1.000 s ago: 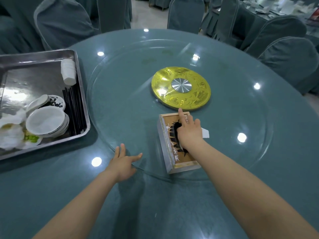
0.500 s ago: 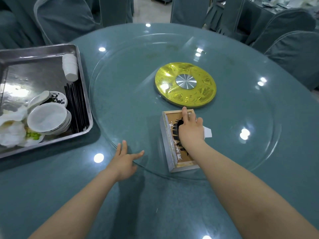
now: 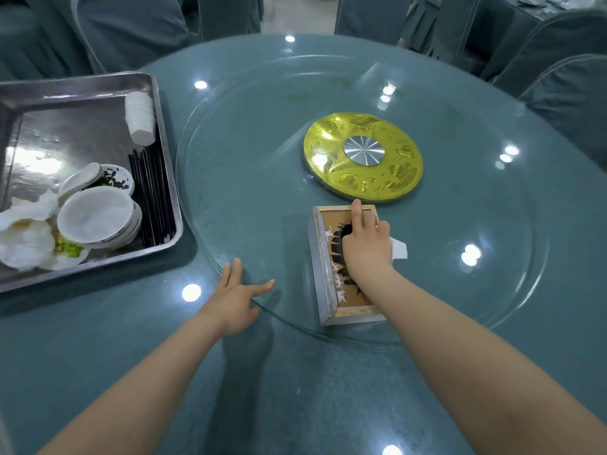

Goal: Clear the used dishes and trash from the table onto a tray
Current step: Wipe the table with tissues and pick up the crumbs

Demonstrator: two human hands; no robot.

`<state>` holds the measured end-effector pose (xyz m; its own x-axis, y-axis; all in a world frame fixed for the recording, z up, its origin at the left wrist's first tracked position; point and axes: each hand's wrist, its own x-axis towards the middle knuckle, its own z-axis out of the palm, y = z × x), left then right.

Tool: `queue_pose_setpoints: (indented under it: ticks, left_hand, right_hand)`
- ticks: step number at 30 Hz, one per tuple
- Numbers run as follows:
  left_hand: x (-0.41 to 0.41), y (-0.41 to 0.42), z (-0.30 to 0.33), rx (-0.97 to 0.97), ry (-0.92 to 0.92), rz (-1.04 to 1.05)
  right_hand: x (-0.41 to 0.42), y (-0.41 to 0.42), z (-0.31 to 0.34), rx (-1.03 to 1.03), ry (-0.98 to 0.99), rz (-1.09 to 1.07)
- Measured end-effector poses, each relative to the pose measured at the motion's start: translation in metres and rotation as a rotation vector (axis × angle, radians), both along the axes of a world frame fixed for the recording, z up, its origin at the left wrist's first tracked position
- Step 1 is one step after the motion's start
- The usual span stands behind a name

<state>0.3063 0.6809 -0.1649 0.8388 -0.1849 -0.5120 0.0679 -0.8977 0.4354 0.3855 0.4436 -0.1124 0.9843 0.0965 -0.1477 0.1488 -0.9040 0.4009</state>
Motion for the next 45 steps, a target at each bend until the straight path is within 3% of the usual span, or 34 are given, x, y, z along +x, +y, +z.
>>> queue_pose_setpoints:
  ticks: [4, 10, 14, 20, 24, 29, 35, 39, 45]
  left_hand:
    - [0.000, 0.001, 0.003, 0.006, 0.004, -0.003]
    - [0.000, 0.001, 0.008, 0.037, 0.010, -0.001]
    - [0.016, -0.005, 0.023, 0.160, -0.013, -0.006]
    - [0.052, -0.049, 0.051, -0.315, -0.176, 0.374]
    - [0.068, -0.088, 0.056, -0.519, -0.170, 0.406]
    - [0.067, -0.106, 0.049, -0.582, -0.184, 0.312]
    - [0.068, -0.111, 0.049, -0.460, -0.240, 0.284]
    - [0.068, -0.120, 0.059, -0.340, -0.383, 0.190]
    - [0.073, -0.137, 0.073, -0.374, -0.372, 0.070]
  right_hand:
    - [0.002, 0.002, 0.002, 0.022, -0.001, -0.015]
    - [0.004, 0.009, 0.004, -0.227, -0.005, 0.056]
    - [0.003, 0.010, 0.008, -0.238, -0.025, 0.074]
    - [0.003, 0.007, 0.003, -0.098, -0.060, 0.041]
    - [0.004, 0.005, 0.001, -0.029, -0.063, 0.059]
    - [0.007, -0.004, 0.006, 0.268, -0.040, 0.027]
    - [-0.020, -0.029, 0.026, 0.719, -0.293, -0.038]
    - [-0.028, -0.046, 0.029, 0.993, -0.230, -0.193]
    - [-0.040, -0.053, 0.034, 1.225, -0.206, -0.264]
